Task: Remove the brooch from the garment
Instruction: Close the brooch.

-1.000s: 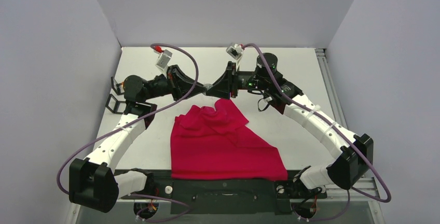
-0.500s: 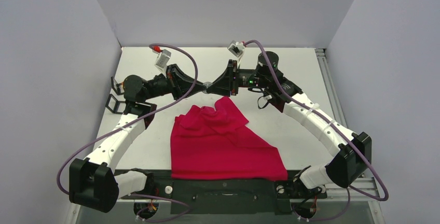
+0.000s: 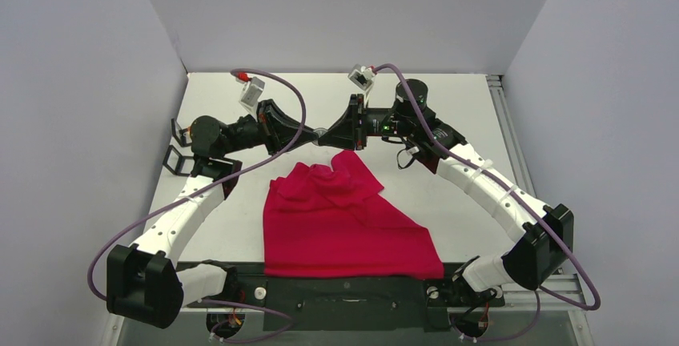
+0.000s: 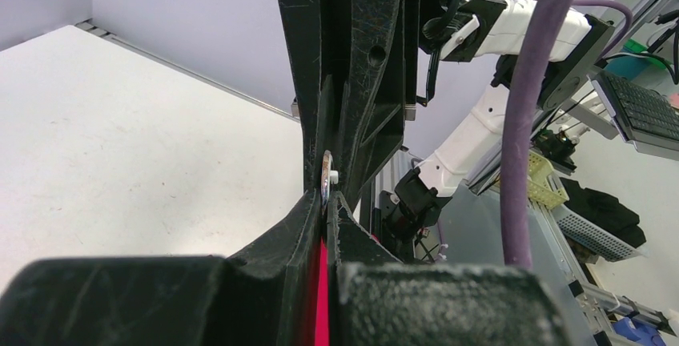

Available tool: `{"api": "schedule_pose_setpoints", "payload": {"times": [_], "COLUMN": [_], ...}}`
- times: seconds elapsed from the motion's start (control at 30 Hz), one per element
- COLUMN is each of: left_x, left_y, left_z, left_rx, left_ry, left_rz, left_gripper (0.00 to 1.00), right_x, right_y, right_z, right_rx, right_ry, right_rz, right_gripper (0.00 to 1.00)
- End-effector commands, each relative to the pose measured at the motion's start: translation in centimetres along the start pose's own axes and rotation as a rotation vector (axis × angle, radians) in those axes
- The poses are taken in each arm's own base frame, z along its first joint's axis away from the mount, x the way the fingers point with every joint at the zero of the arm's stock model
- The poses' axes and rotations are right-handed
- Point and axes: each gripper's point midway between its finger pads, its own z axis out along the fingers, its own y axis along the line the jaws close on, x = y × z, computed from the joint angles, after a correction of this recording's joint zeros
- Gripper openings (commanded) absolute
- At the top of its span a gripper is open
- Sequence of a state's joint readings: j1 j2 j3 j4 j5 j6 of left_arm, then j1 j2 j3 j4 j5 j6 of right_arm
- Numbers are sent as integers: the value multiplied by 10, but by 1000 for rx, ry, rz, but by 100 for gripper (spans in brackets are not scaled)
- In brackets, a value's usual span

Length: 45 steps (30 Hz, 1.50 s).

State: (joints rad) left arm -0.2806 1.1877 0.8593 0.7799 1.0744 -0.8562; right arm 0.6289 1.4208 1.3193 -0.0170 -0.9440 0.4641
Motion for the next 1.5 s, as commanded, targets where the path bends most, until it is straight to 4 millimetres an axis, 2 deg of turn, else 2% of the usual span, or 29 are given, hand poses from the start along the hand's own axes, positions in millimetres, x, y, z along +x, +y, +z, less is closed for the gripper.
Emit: {"api": "schedule_pose_setpoints", "payload": {"times": [0.0,0.17,0.53,0.7,0.77,0.97,1.1,1.13,1.3,1.37,1.4,1.43,1.47], "left_x": [-12,-11,-11,-15,-19,-29,-33,-33,-27,-27,-20,-15,-15], "left_y": [-39,-44,-50,-33,-24,-8,8,12,38,51,65,71,81], "left_z": [3,4,4,4,1,-5,-8,-9,-16,-24,-34,-41,-53], "left_rx": [109,123,102,10,-33,-100,-152,-169,-275,-339,-401,-446,-490], "left_ry": [19,30,39,-4,-51,-135,-166,-170,-139,-111,-79,-45,-21], "left_rz": [120,156,214,139,53,-16,-67,-81,-105,-98,-112,-148,-98], "left_gripper": [0,0,0,0,0,0,0,0,0,0,0,0,0], "right_x": [-17,-15,-32,-37,-38,-43,-49,-49,-48,-47,-46,-45,-41], "right_y": [-20,-27,-50,-53,-57,-67,-61,-54,-27,-22,-22,-24,-28], "right_z": [2,0,-6,-11,-14,-24,-25,-23,-19,-20,-22,-23,-25], "right_rx": [74,97,134,141,157,201,174,144,54,43,54,68,93], "right_ry": [-51,-55,-162,-188,-199,-233,-252,-243,-210,-202,-192,-185,-161], "right_rz": [-17,14,204,228,231,230,186,170,85,74,65,59,49], "right_gripper": [6,0,0,0,0,0,0,4,48,57,59,61,62]}}
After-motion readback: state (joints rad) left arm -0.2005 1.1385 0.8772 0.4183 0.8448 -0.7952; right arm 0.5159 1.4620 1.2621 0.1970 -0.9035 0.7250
